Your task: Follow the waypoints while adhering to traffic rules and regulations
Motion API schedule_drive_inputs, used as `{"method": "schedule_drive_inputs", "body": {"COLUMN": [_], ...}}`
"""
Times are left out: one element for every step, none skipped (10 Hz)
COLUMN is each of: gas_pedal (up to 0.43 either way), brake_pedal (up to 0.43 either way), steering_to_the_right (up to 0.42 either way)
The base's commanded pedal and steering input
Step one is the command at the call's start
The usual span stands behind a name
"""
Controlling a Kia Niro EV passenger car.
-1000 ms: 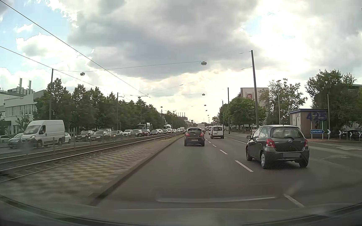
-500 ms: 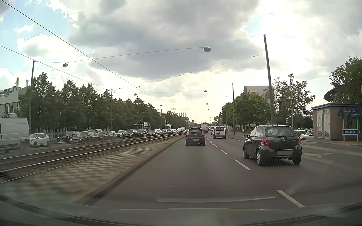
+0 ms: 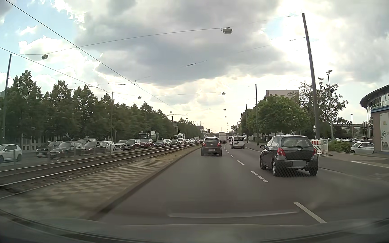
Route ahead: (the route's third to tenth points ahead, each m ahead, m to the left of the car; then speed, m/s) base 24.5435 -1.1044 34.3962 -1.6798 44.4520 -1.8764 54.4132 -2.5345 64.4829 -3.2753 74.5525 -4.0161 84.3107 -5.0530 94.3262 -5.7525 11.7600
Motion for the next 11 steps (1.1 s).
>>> {"method": "schedule_drive_inputs", "body": {"gas_pedal": [0.110,0.110,0.110,0.110,0.110,0.110,0.110,0.110,0.110,0.110,0.110], "brake_pedal": [0.030,0.030,0.030,0.030,0.030,0.037,0.030,0.030,0.030,0.030,0.030], "steering_to_the_right": [0.000,0.002,0.003,0.003,0.004,0.004,0.005,0.005,0.005,0.005,0.005]}}
